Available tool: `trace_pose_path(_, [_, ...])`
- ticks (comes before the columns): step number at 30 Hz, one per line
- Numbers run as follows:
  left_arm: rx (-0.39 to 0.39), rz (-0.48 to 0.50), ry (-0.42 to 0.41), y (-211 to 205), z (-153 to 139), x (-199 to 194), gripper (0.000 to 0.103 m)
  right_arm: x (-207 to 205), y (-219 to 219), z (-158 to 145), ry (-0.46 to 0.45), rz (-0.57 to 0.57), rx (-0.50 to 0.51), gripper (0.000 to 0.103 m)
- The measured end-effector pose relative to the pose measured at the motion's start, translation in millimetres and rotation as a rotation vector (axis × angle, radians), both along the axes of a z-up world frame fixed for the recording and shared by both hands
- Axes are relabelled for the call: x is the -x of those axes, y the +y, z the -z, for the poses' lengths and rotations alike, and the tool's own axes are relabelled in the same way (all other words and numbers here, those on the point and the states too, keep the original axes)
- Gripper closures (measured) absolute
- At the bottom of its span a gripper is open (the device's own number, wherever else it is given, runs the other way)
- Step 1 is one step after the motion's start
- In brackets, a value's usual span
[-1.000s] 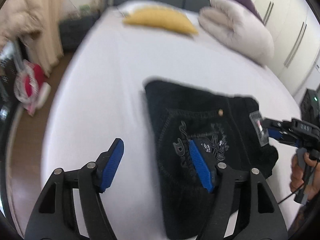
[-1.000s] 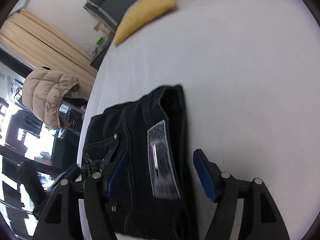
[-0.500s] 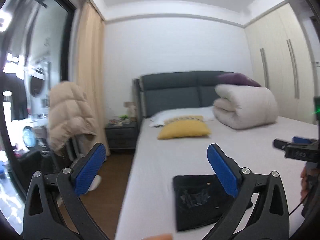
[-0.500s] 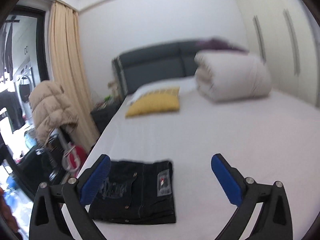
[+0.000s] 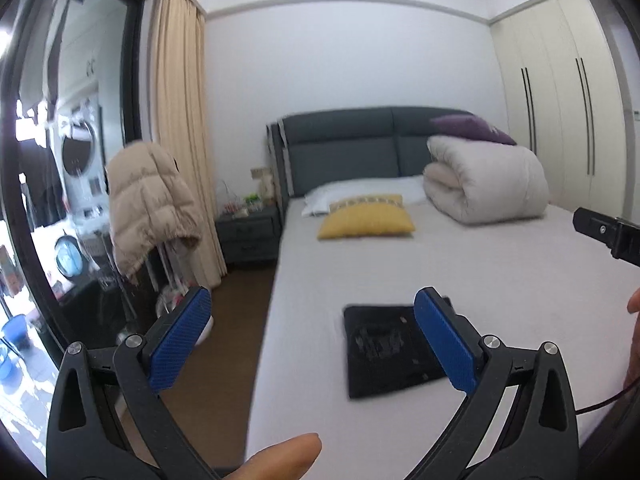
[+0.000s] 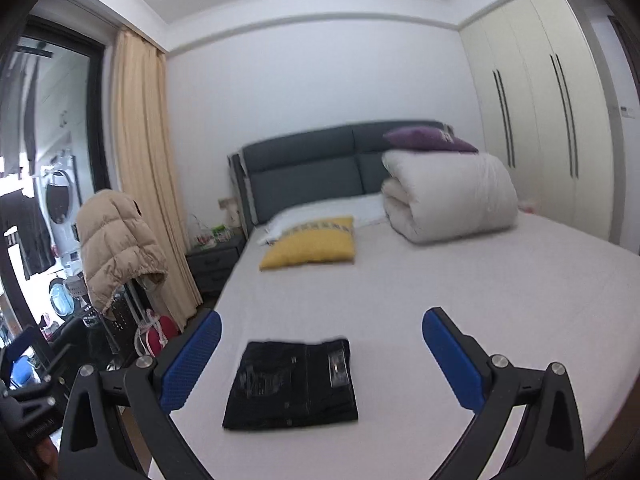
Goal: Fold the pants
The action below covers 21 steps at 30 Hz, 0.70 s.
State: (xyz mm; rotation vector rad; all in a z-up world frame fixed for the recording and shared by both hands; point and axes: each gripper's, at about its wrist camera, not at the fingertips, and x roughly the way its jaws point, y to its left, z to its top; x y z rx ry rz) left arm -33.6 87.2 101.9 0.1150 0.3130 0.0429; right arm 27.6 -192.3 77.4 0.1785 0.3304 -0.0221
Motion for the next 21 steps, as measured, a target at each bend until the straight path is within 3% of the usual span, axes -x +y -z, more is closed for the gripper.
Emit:
trace_pose_path(3, [0.053,-0.005,0.114,5,7,4,0.000,15,7,1,0.040,-0.011,-0.016,0.000])
trace_pose_path(9, [0.093,-0.007,0.307,4,38,1,0.000,35,30,14,0.089,-0.022,0.075,0.000])
trace_pose_path(21, [0.103,-0.033,0.441,-5,102,-52,0.000,16,42,53,0.250,-0.045,0.074,0.000])
